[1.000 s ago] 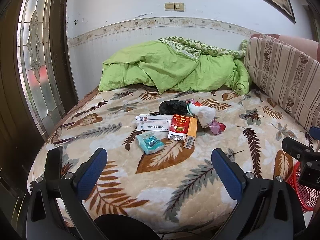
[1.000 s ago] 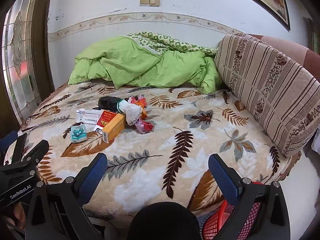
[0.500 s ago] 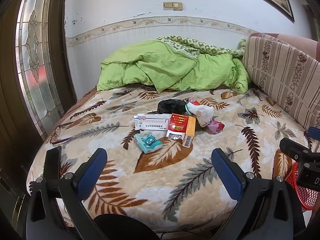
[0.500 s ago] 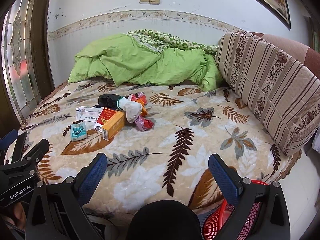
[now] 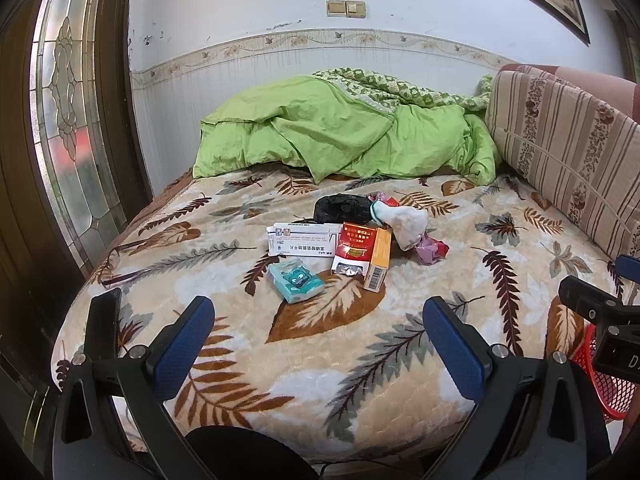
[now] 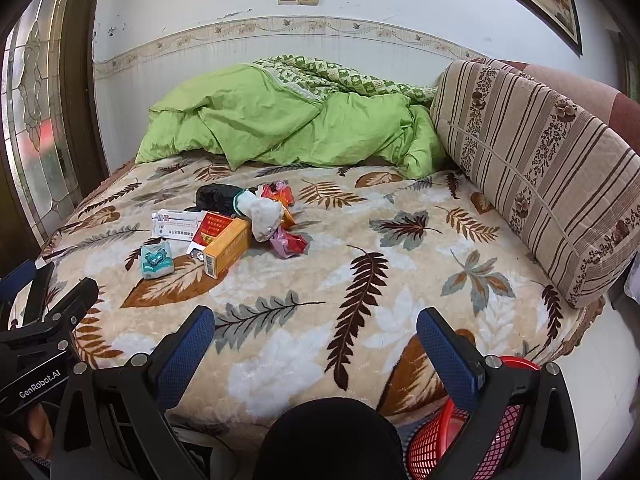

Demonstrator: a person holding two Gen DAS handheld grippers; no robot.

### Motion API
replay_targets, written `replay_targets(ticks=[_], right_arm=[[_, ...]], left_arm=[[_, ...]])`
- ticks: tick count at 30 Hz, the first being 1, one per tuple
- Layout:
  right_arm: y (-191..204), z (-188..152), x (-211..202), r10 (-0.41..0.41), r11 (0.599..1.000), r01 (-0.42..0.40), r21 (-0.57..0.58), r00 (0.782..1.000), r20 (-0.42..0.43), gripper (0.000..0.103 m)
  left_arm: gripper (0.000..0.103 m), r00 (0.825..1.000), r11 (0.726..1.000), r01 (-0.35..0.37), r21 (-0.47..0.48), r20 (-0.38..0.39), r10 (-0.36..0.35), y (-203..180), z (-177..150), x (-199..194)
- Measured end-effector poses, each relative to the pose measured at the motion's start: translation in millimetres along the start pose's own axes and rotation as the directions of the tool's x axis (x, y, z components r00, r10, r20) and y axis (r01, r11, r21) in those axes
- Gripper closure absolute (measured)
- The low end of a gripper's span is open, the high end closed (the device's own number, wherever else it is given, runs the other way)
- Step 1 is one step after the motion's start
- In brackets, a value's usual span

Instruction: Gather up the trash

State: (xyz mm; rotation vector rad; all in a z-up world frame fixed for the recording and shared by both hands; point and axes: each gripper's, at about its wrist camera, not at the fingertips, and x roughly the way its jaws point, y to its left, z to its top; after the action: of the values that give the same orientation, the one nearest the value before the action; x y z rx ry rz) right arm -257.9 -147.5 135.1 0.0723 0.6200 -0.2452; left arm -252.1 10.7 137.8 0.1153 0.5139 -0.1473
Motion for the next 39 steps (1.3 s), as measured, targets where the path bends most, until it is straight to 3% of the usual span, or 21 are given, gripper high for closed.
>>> replay_targets(ticks=[15, 19, 22, 26, 30, 33, 35, 37, 39], right_arm=[[-2, -2, 15, 0.010, 1.000, -0.010, 0.009, 0.999, -0.041, 0.001], [-6, -1, 21, 0.021, 0.999, -0.020, 0.029, 0.998, -0.051, 0.002], [-11, 0, 28, 0.035, 0.998, -0.032, 0.047, 0.997, -0.067, 0.006], [-20, 3, 38, 0.060, 0.996, -0.053, 0.078, 0.994, -0.091, 0.021], [-27, 6, 47, 0.071, 0.993, -0.060, 0.105, 0.992, -0.102, 0.024], [-32, 7, 53, 0.072, 0.992, -0.060, 0.114, 0.991, -0.109, 0.025], [-34, 6, 58, 0.074, 0.991, -0.059, 0.122, 0.991, -0.116, 0.025], [-37, 6, 63, 0.080, 0.990, -0.064, 0.128, 0.989, -0.123, 0.026], [-38, 6, 68, 0.083, 0.990, -0.066, 0.128, 0.988, -0.132, 0.028]], left_arm=[[0.000, 0.999, 1.000, 0.013, -0.011, -0.041, -0.013, 0, -2, 14], [0.000, 0.996, 0.998, 0.049, -0.025, -0.077, -0.051, 3, 4, 28], [0.000, 0.993, 0.997, 0.076, -0.013, -0.090, -0.077, 0, 12, 44], [0.000, 0.982, 0.991, 0.136, -0.011, -0.134, -0.137, -7, 23, 75], [0.014, 0.961, 0.980, 0.196, -0.022, -0.195, -0.196, -21, 35, 120], [0.018, 0.940, 0.974, 0.225, -0.038, -0.254, -0.227, -34, 41, 158], [0.027, 0.931, 0.974, 0.223, -0.037, -0.288, -0.224, -41, 42, 184], [0.046, 0.921, 0.979, 0.203, -0.035, -0.332, -0.203, -48, 38, 207], [0.051, 0.906, 0.978, 0.205, -0.037, -0.371, -0.204, -53, 34, 228]])
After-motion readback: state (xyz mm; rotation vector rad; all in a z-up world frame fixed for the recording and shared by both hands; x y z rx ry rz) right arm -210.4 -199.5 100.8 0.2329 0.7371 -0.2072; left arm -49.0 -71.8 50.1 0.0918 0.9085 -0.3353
